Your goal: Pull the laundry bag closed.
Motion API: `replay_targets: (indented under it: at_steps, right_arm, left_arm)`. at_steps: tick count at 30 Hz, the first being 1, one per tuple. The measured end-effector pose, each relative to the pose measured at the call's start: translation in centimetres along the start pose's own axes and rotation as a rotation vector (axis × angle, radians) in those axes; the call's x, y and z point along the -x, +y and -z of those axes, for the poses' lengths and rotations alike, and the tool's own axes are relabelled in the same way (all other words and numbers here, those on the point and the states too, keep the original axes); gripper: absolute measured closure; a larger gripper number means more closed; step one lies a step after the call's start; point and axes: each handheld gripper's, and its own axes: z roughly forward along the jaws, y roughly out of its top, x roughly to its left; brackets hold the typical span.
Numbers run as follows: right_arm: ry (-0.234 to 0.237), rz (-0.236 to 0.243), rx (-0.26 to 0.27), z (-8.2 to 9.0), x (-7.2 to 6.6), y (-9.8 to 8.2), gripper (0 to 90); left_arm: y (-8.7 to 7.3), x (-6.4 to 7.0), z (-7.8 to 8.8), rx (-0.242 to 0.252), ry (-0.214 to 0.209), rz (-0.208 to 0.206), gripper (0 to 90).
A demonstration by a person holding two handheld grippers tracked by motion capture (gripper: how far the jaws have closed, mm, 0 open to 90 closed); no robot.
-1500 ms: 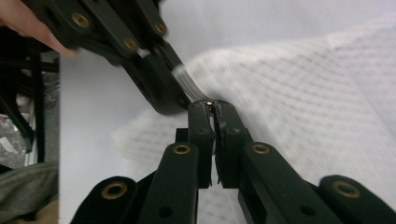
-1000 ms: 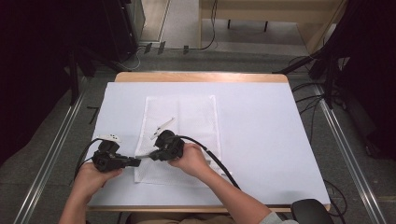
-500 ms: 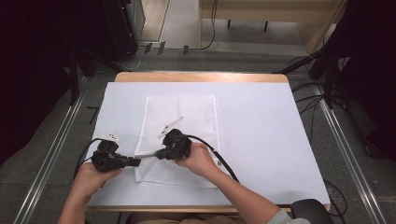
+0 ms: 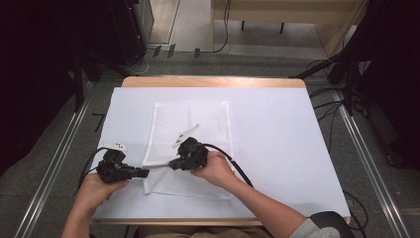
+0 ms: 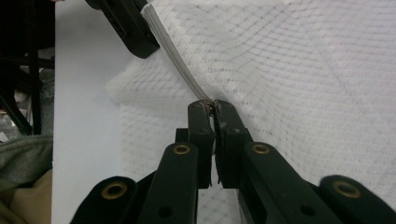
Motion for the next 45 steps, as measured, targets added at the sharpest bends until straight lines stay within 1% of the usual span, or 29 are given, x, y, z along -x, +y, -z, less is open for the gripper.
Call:
replay_targets:
  at_steps: [1,3,5,7,10,15,18,19,20,22,23,26,28,29,31,32,33,35,36,38,39,40,42,45]
  right_arm:
    - [-0.008,-0.004,-0.003,0.0,0.2,-0.2,88.4]
    - [-0.009,-0.004,-0.003,0.0,0.4,-0.4,88.4]
    - [-0.012,-0.024,-0.004,0.3,0.8,-0.8,88.4]
    - [-0.012,-0.028,0.002,0.4,0.9,-0.9,88.4]
    - [-0.015,-0.036,-0.004,0.5,1.2,-1.1,88.4]
    - [-0.012,-0.037,-0.001,0.7,1.2,-1.1,88.4]
    - [-0.013,-0.036,0.001,0.9,1.0,-1.2,88.4]
    - [-0.014,-0.036,0.003,1.1,1.2,-1.3,88.4]
    - [-0.014,-0.036,0.003,1.1,1.2,-1.3,88.4]
    - [-0.017,-0.045,0.000,1.2,1.3,-1.4,88.4]
    - [-0.013,-0.047,0.010,1.4,1.5,-1.5,88.4]
    - [-0.016,-0.051,0.005,1.5,1.4,-1.6,88.4]
    - [-0.013,-0.044,0.006,1.5,1.4,-1.7,88.4]
    - [-0.020,-0.043,-0.005,1.6,1.3,-1.8,88.3]
    - [-0.016,-0.050,-0.001,1.7,1.3,-1.9,88.4]
    - [-0.022,-0.046,-0.005,1.7,1.3,-2.0,88.4]
    - [-0.016,-0.046,0.000,1.7,1.4,-2.1,88.4]
    - [-0.021,-0.052,-0.004,1.8,1.3,-2.2,88.4]
    - [-0.028,-0.046,-0.008,1.8,1.3,-2.2,88.4]
    - [-0.025,-0.048,-0.009,1.9,1.4,-2.4,88.4]
    - [-0.029,-0.060,-0.014,2.0,1.4,-2.5,88.4]
    - [-0.033,-0.055,-0.013,2.1,1.6,-2.6,88.4]
    - [-0.034,-0.066,-0.009,2.3,1.6,-2.7,88.4]
    - [-0.039,-0.064,-0.011,2.5,1.8,-2.9,88.4]
  left_arm:
    - [0.0,0.0,0.0,-0.001,0.001,0.003,88.2]
    - [0.0,0.0,0.0,-0.003,0.004,0.003,88.2]
    - [0.0,0.0,0.0,-0.001,0.001,0.007,88.2]
    - [0.0,-0.1,0.0,-0.002,0.000,0.008,88.2]
    - [-0.1,-0.1,0.0,-0.004,0.001,0.007,88.2]
    - [-0.1,-0.1,0.0,-0.003,-0.004,0.003,88.2]
    - [-0.2,-0.1,0.0,-0.005,-0.008,0.008,88.2]
    - [-0.2,-0.1,0.0,-0.004,-0.012,0.011,88.2]
    - [-0.2,-0.1,0.0,-0.007,-0.009,0.009,88.2]
    - [-0.2,-0.1,0.0,-0.006,-0.010,0.010,88.2]
    - [-0.2,-0.1,-0.1,-0.005,-0.012,0.010,88.2]
    - [-0.2,0.0,-0.1,-0.004,-0.014,0.007,88.2]
    - [-0.2,0.0,-0.1,-0.006,-0.011,0.010,88.2]
    - [-0.3,-0.1,-0.1,-0.008,-0.009,0.009,88.2]
    - [-0.3,-0.1,-0.1,-0.010,-0.010,0.010,88.2]
    - [-0.3,-0.1,-0.1,-0.011,-0.013,0.010,88.2]
    - [-0.3,-0.1,-0.1,-0.009,-0.013,0.009,88.2]
    - [-0.3,-0.1,-0.1,-0.013,-0.009,0.008,88.2]
    - [-0.3,-0.1,-0.1,-0.011,-0.011,0.014,88.2]
    - [-0.4,-0.1,0.0,-0.011,-0.008,0.016,88.2]
    - [-0.4,-0.2,0.0,-0.010,-0.011,0.020,88.3]
    - [-0.4,-0.2,0.1,-0.013,-0.010,0.017,88.2]
    - [-0.4,-0.2,0.1,-0.013,-0.008,0.017,88.2]
    - [-0.5,-0.2,0.1,-0.012,-0.009,0.017,88.2]
